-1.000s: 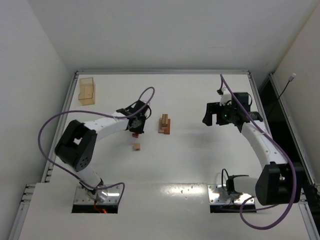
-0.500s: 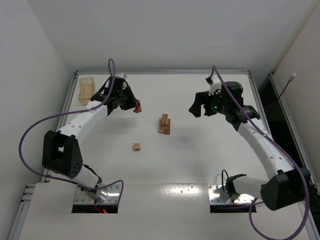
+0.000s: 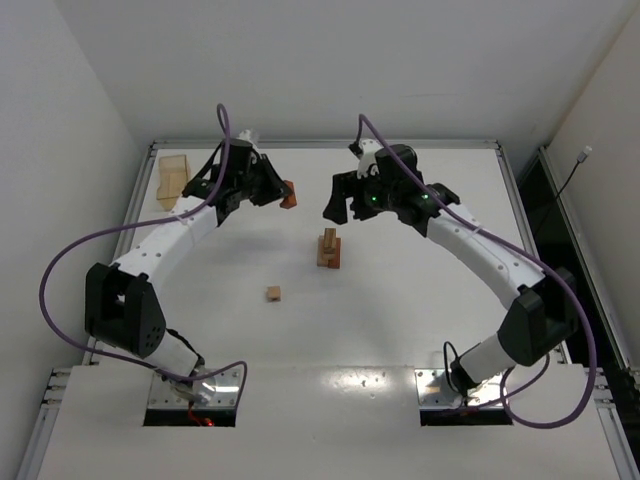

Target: Build the wood block tower

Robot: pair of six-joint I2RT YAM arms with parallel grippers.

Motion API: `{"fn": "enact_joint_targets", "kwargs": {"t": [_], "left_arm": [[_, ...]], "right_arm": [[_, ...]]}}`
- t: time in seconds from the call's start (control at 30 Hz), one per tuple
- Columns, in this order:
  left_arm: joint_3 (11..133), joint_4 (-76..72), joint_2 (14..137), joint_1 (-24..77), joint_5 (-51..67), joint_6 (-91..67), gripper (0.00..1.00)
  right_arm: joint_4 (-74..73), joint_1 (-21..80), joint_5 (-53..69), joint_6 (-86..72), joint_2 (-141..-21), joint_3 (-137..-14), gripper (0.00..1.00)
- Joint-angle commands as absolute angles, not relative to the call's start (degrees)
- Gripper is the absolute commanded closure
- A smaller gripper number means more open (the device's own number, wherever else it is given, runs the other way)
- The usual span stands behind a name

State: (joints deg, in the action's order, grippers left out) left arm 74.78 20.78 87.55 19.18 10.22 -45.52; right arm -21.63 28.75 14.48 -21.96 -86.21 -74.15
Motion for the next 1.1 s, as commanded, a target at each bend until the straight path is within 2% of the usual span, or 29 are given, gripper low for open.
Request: {"fn": "enact_joint_targets", "kwargs": {"t": [0.0,0.2,0.47,1.07], "left_arm": [[78.0,20.1,87.3,20.6,7.0,-46.0,1.0],[78.0,19.1,87.3,20.6,7.7,-46.5,1.0],[76.9,15.7,86.7,20.6,17.1,-48.3,1.0],[76.4,15.2,86.2,20.6,21.1,-50.1,1.0]], "right_arm": [[-20.7,31.0,12.9,-26.3,-88.3,-78.3,0.25],[-17.9,32.5,17.6,-32.8,-92.9,-82.2,0.28],[-14.1,34.2,23.5,-34.1,-98.1,-87.8,0.28],[-14.1,33.7,23.0,-34.1,-100.5,-88.3,0.29]]}}
